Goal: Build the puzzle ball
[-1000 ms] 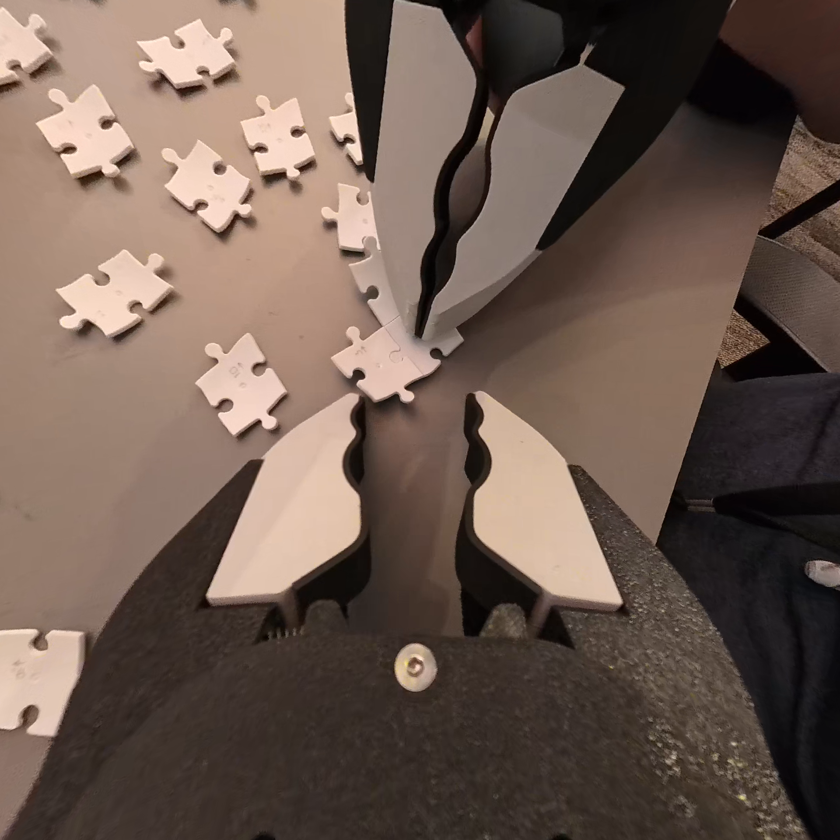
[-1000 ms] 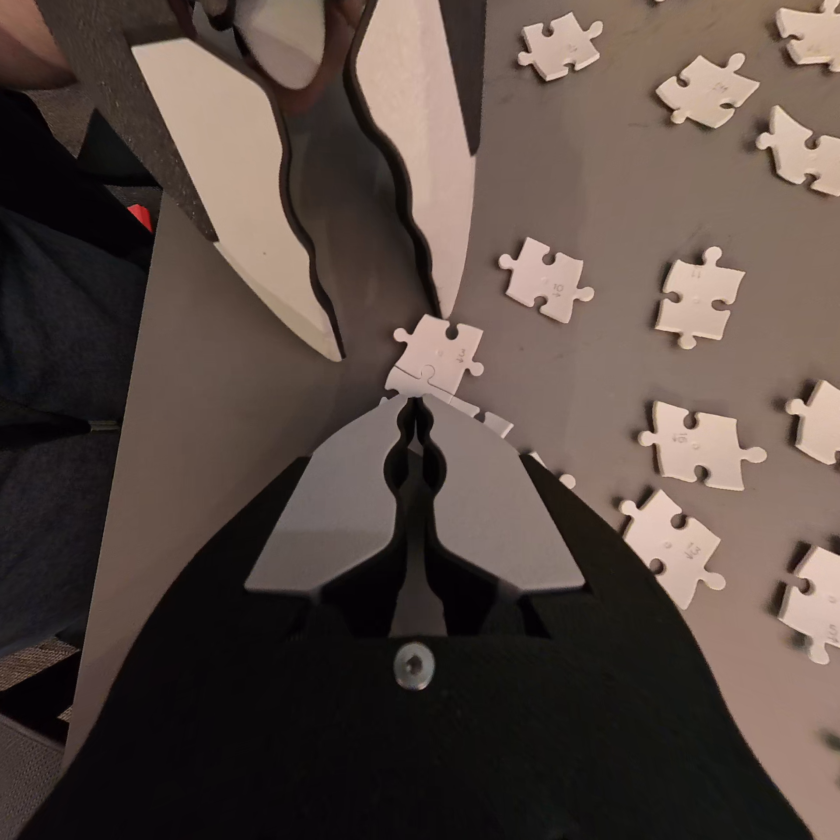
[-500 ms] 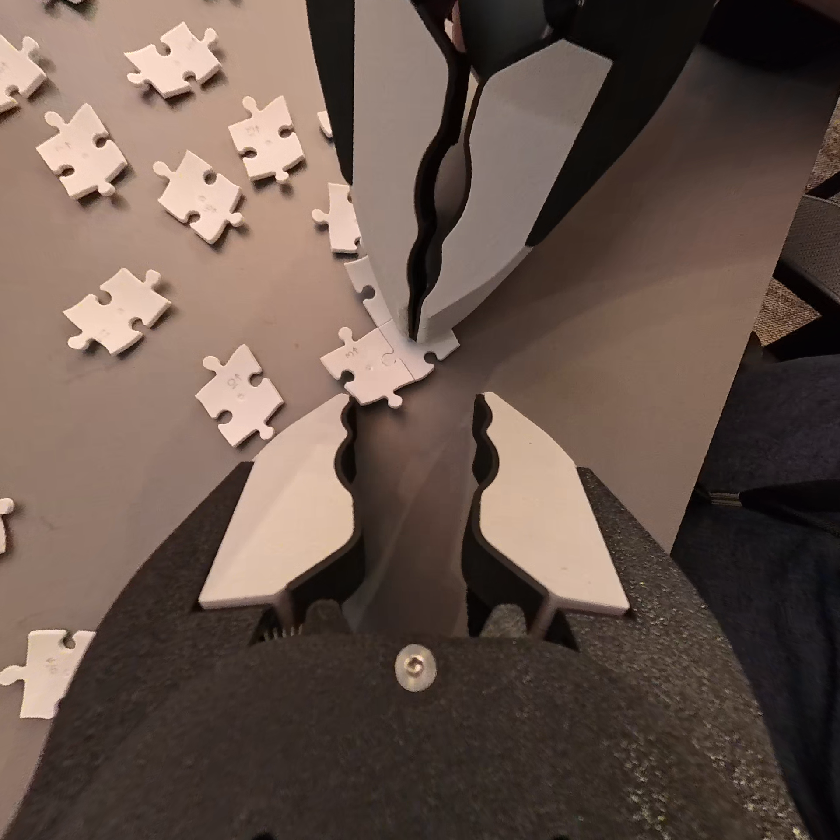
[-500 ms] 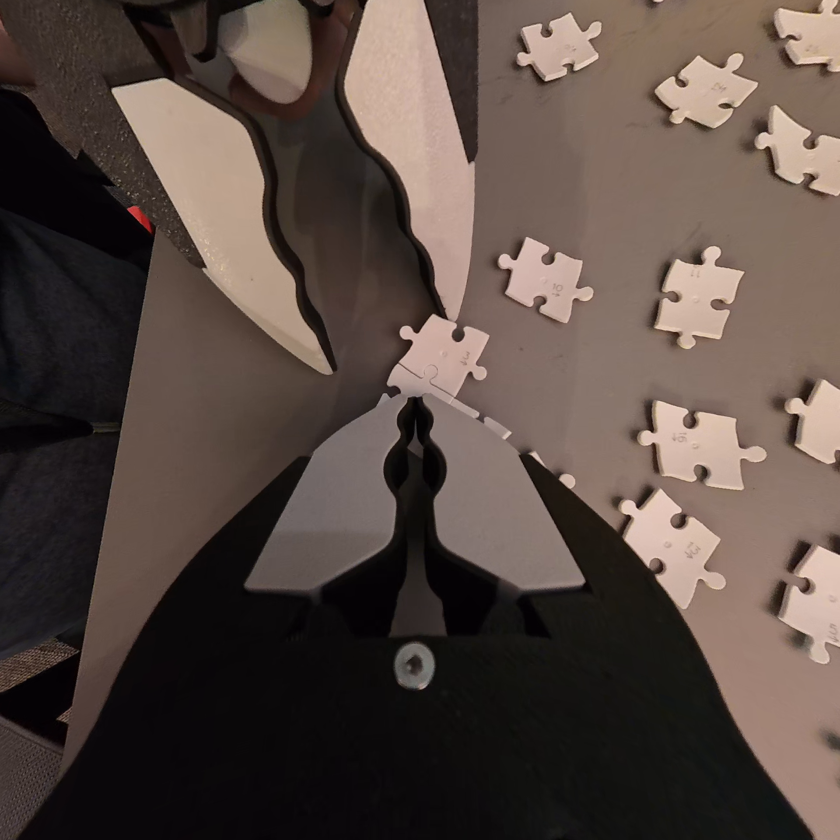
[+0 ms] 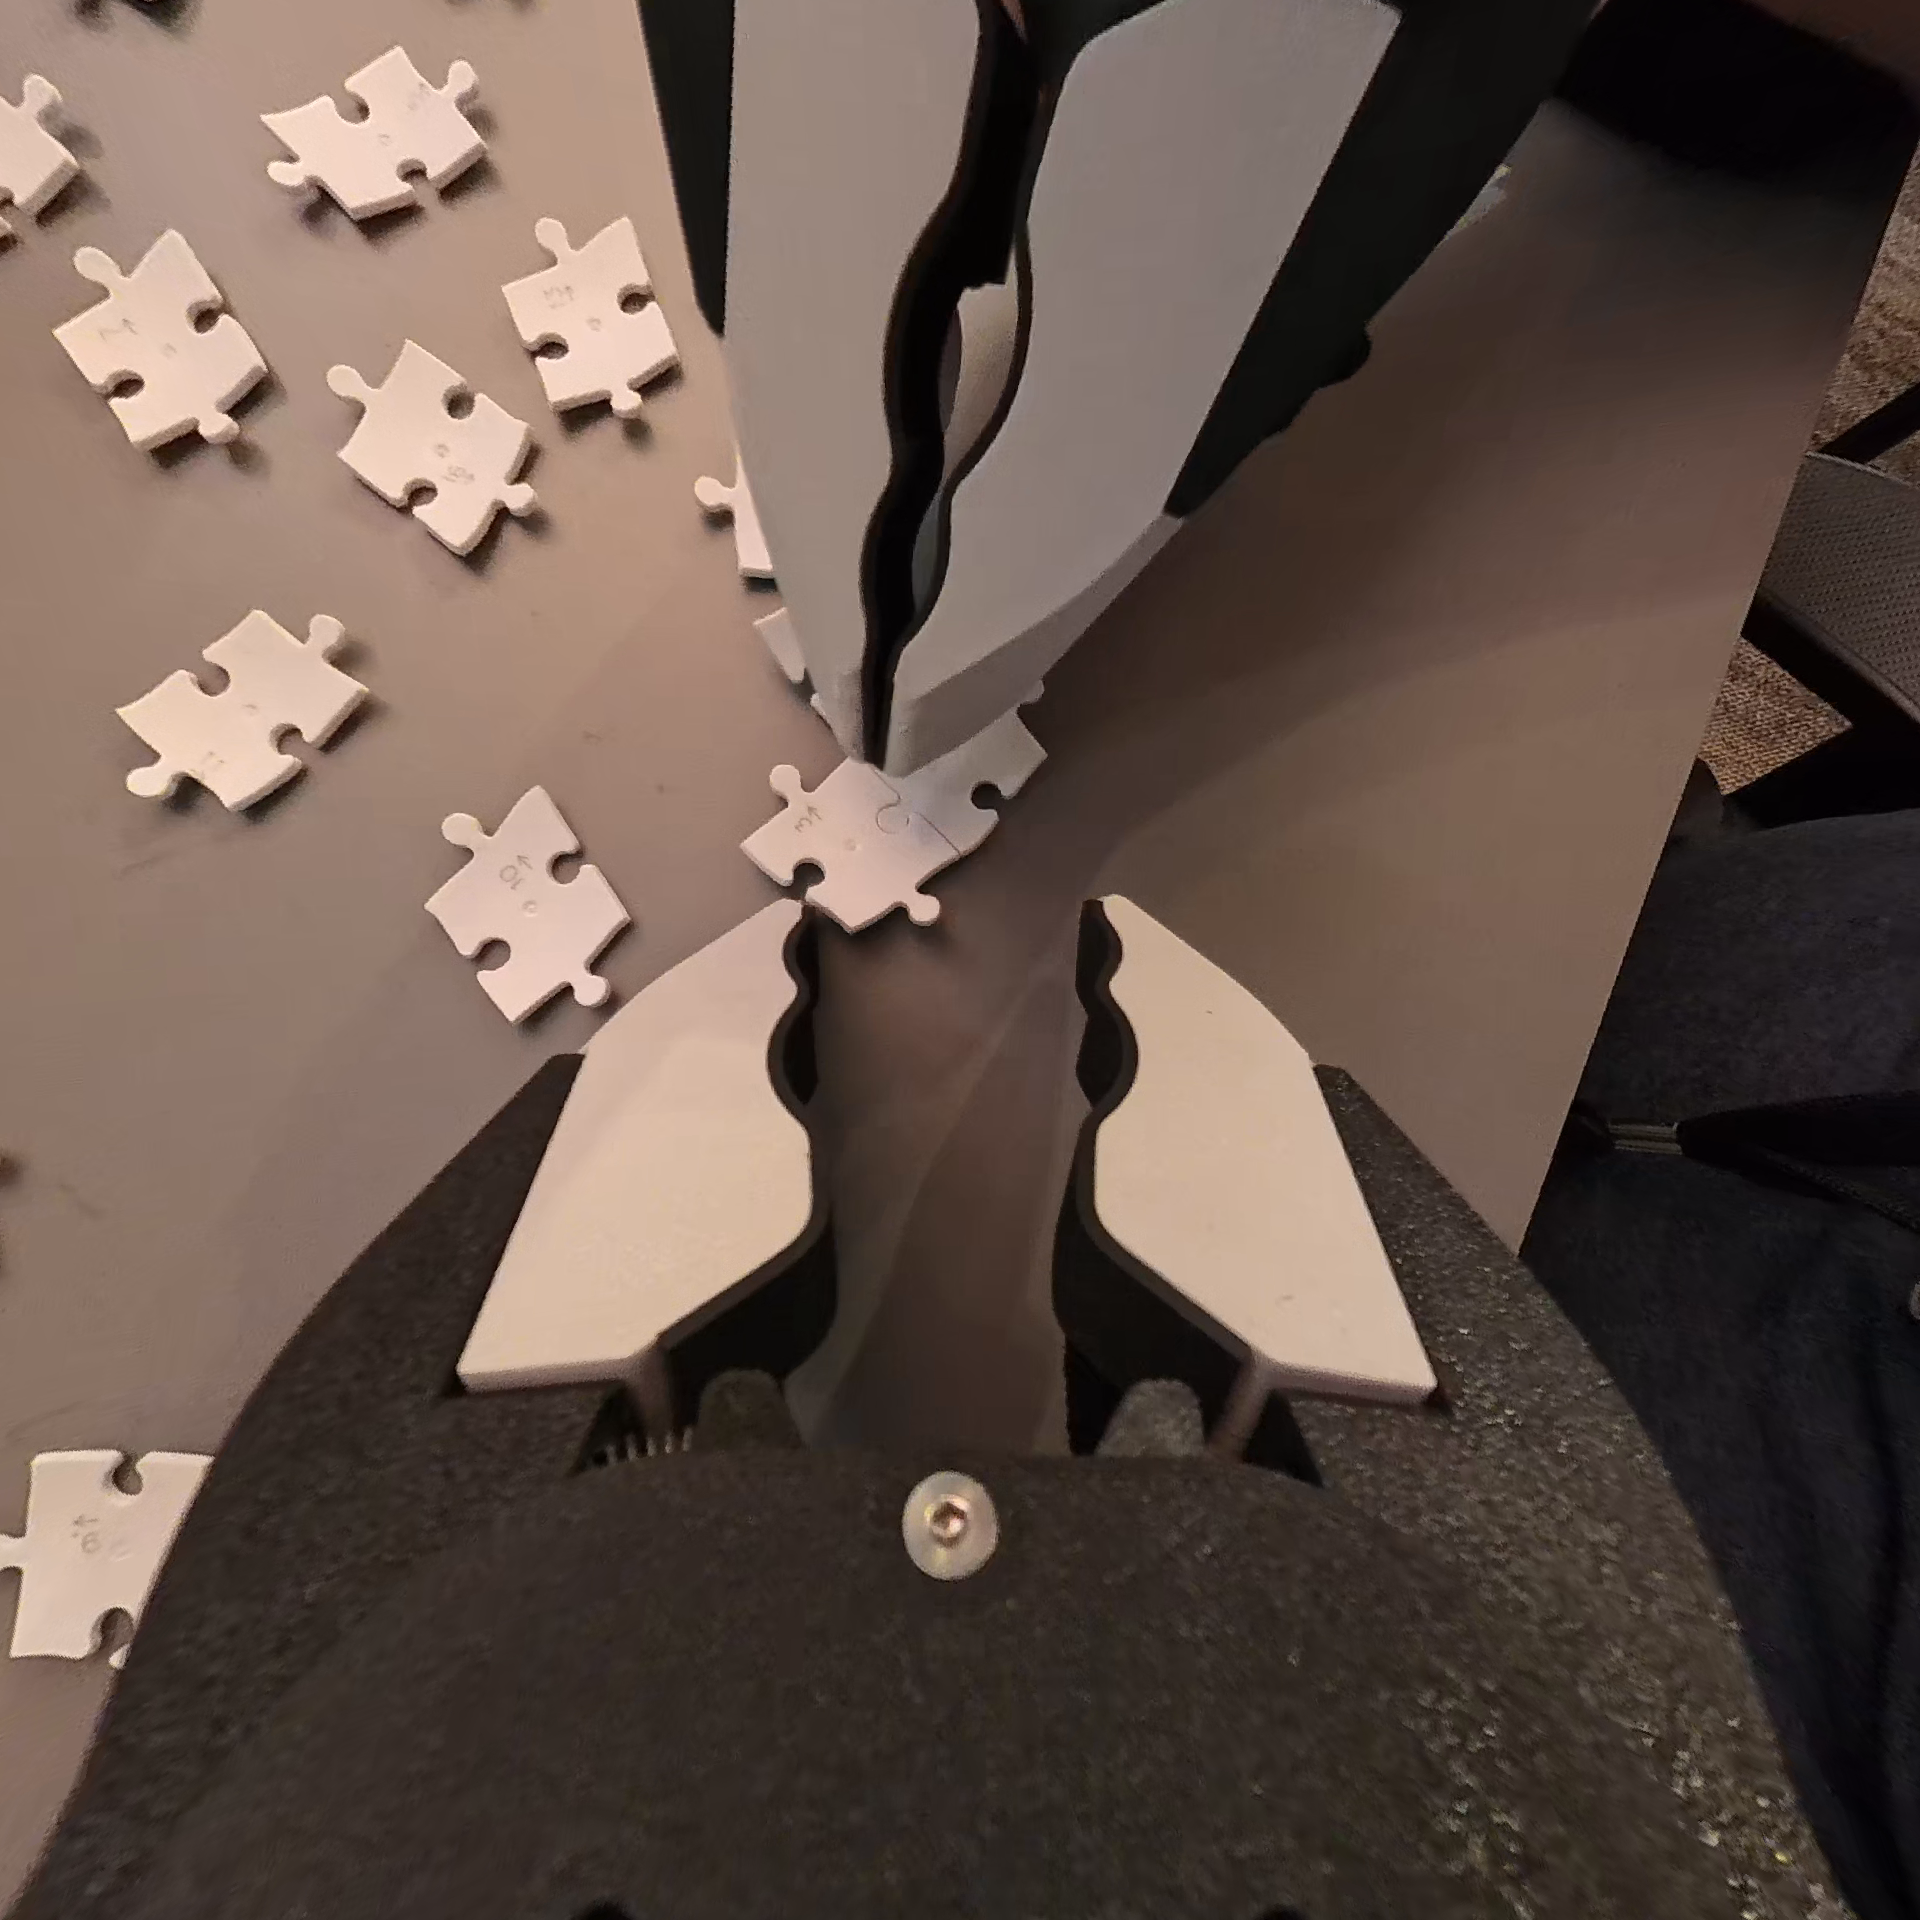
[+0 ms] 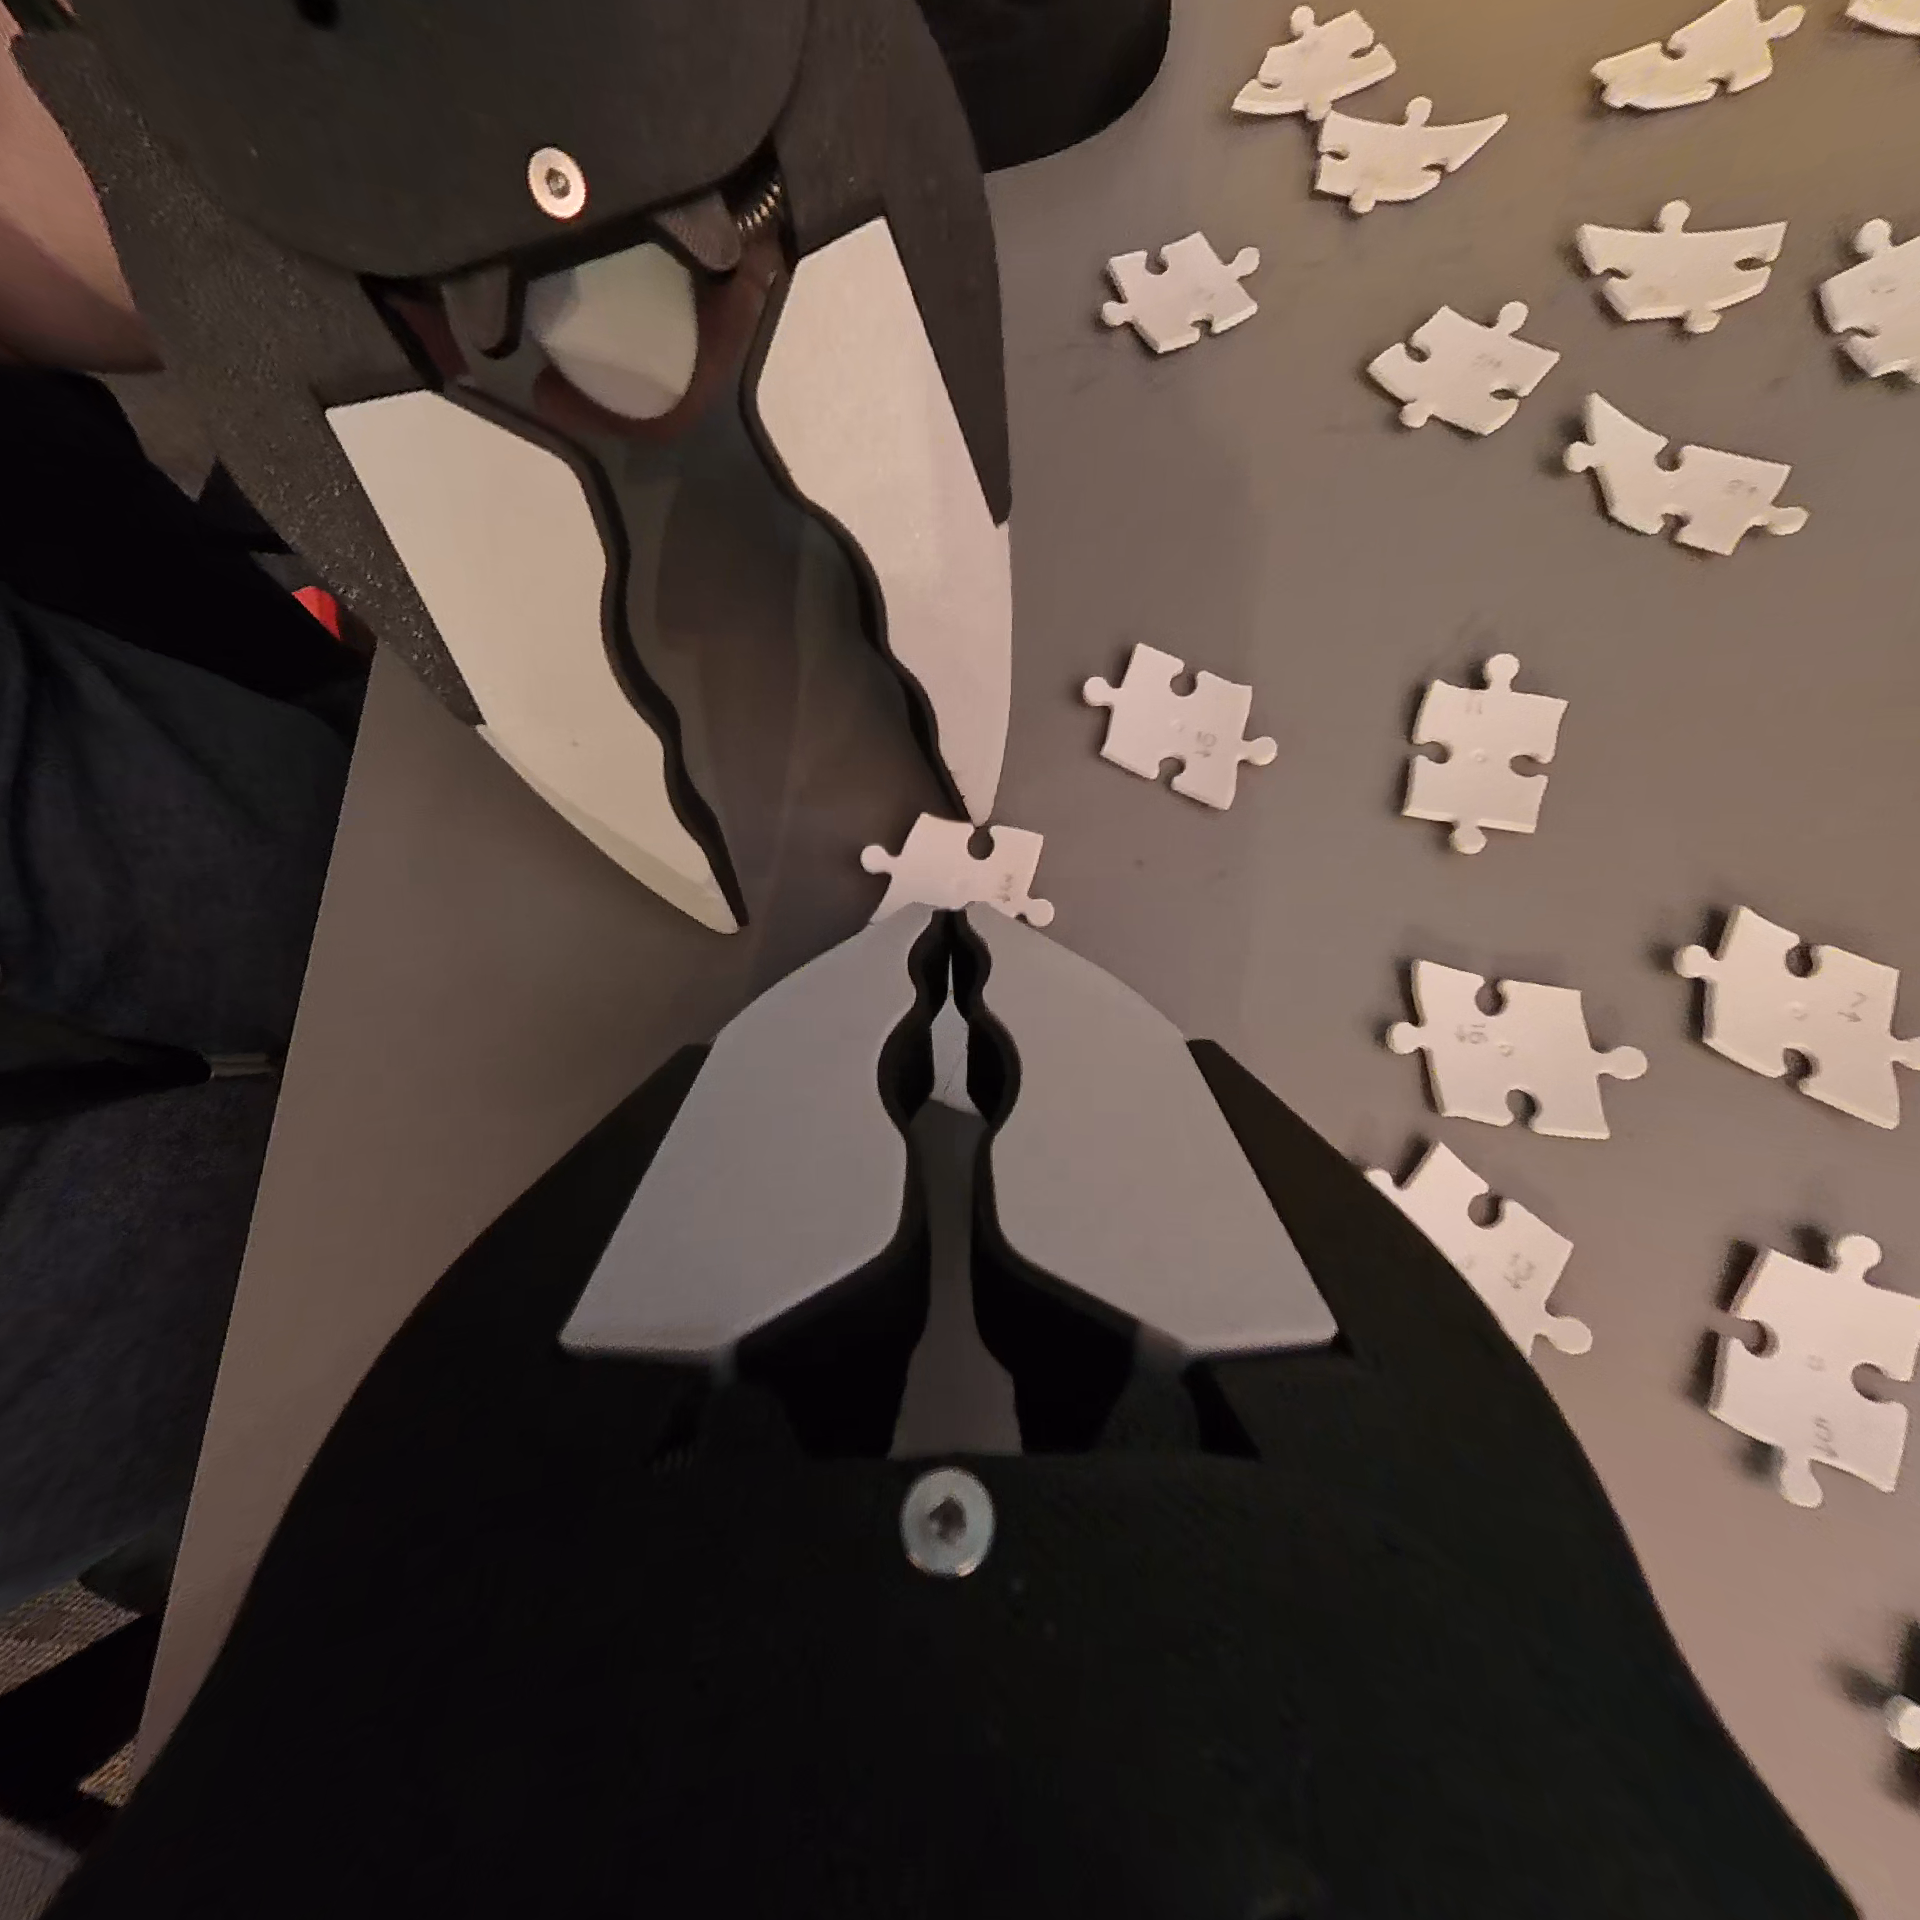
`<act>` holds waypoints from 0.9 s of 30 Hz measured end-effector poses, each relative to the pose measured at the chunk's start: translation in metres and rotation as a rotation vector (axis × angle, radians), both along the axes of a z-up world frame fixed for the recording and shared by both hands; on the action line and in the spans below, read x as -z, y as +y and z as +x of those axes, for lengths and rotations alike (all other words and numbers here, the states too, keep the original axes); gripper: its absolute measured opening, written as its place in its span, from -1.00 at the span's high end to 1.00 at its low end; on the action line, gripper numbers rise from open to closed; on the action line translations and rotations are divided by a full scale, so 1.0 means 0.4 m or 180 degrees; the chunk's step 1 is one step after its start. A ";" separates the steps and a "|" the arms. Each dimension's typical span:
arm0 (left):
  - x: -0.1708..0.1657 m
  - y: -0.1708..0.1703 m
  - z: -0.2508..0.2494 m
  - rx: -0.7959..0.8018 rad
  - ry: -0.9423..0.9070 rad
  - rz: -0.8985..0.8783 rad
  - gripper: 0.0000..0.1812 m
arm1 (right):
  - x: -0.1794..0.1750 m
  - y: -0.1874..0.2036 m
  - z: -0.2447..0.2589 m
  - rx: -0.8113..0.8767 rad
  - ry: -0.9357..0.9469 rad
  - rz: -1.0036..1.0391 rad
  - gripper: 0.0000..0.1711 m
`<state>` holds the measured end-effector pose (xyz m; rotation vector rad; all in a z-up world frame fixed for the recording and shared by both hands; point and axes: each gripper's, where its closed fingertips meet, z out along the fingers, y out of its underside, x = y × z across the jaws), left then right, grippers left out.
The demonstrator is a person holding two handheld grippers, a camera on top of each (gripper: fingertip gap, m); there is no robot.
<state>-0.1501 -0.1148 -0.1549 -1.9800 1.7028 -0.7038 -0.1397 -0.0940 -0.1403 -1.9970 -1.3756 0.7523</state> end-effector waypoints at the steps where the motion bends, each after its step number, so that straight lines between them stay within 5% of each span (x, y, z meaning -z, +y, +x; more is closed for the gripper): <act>1: 0.000 0.000 0.000 0.0004 0.0002 0.0003 0.47 | 0.004 -0.001 -0.001 -0.0007 -0.0026 -0.0009 0.99; 14: -0.001 -0.002 0.001 0.0014 -0.0028 -0.0003 0.47 | 0.040 -0.002 0.004 -0.0015 -0.0505 0.0071 0.98; 27: -0.001 -0.004 0.000 0.0007 -0.0021 -0.0023 0.47 | 0.019 -0.025 -0.014 -0.0136 -0.0241 0.0001 0.99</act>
